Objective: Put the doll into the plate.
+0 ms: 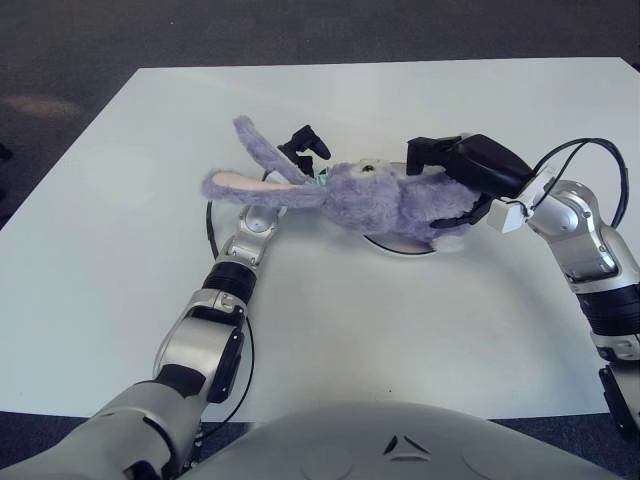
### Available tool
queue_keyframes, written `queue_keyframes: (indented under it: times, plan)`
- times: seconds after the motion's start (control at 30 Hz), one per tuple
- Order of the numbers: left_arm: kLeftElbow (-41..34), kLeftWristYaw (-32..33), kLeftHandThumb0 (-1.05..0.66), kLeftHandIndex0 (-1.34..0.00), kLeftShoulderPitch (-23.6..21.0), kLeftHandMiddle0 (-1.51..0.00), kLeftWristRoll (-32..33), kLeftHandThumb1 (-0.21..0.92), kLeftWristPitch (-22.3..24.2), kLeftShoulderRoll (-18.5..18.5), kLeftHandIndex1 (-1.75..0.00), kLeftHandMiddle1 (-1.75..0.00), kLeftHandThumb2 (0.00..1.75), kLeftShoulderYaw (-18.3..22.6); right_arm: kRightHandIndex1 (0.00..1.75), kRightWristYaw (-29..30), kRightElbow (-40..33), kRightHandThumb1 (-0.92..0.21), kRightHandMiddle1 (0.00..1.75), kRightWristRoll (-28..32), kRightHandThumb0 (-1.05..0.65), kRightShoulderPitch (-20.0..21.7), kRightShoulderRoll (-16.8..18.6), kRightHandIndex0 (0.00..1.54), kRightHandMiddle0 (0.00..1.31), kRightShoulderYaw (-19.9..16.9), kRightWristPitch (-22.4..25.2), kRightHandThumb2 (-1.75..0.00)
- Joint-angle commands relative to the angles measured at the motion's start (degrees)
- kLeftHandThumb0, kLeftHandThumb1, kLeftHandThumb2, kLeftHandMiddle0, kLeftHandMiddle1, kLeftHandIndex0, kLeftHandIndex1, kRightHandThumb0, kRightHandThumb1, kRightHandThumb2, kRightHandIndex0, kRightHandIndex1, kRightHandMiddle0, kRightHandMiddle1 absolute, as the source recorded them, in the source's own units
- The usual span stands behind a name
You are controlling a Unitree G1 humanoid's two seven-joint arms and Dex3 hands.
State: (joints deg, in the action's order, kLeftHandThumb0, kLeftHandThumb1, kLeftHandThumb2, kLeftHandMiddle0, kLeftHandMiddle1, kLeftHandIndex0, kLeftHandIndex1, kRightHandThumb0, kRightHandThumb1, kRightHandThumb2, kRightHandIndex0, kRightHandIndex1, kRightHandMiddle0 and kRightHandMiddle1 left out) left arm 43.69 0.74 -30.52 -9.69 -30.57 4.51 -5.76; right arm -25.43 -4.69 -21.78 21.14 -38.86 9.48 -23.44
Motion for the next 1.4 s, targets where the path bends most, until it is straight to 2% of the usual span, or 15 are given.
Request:
queue_keyframes:
  times: [0.0, 0.07, 0.17, 0.37, 0.5, 0.73, 1.07, 1.23, 1.37]
  plan:
    - [2.70, 0.71, -0.42, -0.47, 5.35, -1.08, -0.55, 0.50, -0.23, -0.92, -1.75, -1.75, 1.09, -0.61, 1.28, -2.20, -0.09, -0.91, 1.41, 1.21, -0.97, -0.65, -1.01, 0.14, 0.03, 0.32, -0.91, -0.59]
    - [2.68, 0.89, -0.43, -0.47, 5.34, -1.08, -0.70, 0.50, -0.28, -0.93, -1.75, -1.75, 1.09, -0.67, 0.99, -2.65, 0.26, -0.92, 1.17, 1.29, -0.98, -0.51, -1.13, 0.08, 0.01, 0.36, -1.39, -0.61]
    - [2.63, 1.01, -0.43, -0.48, 5.36, -1.08, -0.84, 0.48, -0.36, -0.89, -1.75, -1.75, 1.11, -0.75, 0.75, -2.75, 1.02, -0.92, 0.95, 1.18, -1.00, -0.37, -1.24, 0.04, 0.00, 0.38, -2.62, -0.64]
    - [2.63, 0.80, -0.43, -0.49, 5.35, -1.08, -0.72, 0.48, -0.22, -0.88, -1.75, -1.75, 1.12, -0.74, 0.36, -4.03, 2.45, -0.92, 0.55, 2.73, -1.04, -0.09, -1.60, 0.01, 0.00, 0.20, -4.94, -0.72]
    - [2.71, 0.69, -0.43, -0.49, 5.29, -1.07, -0.59, 0.48, -0.06, -0.97, -1.75, -1.75, 1.12, -0.70, 0.21, -4.61, 3.01, -0.92, 0.40, 3.70, -1.05, -0.03, -1.47, 0.00, 0.00, -0.15, -5.56, -0.74]
    - [2.44, 0.61, -0.43, -0.48, 5.33, -1.07, -0.76, 0.48, -0.17, -0.89, -1.75, -1.75, 1.11, -0.86, 0.11, -5.68, 3.98, -0.92, 0.34, 7.72, -1.05, 0.45, -1.07, 0.00, 0.00, -1.25, -5.45, -0.72]
    - [3.71, 0.31, -0.42, -0.47, 4.90, -1.06, -0.48, 0.50, -1.22, -0.87, -1.75, -1.75, 1.09, -0.80, 0.09, -8.65, 4.12, -0.92, 0.22, 13.77, -1.05, 2.39, -1.08, 0.01, 0.00, -3.33, -1.62, -0.62]
    - [3.89, 0.29, -0.42, -0.47, 4.89, -1.05, -0.25, 0.50, -1.40, -1.15, -1.75, -1.75, 1.08, -0.70, 0.06, -11.54, 3.59, -0.92, 0.07, 21.75, -1.02, 3.55, -1.46, 0.03, 0.01, -6.72, 1.04, -0.52]
    - [3.68, 0.44, -0.42, -0.47, 4.96, -1.04, -0.39, 0.51, -0.82, -1.20, -1.75, -1.75, 1.08, -0.77, 0.07, -12.55, 1.12, -0.92, 0.04, 27.31, -1.00, 3.76, -1.04, 0.06, 0.03, -9.57, 4.47, -0.45]
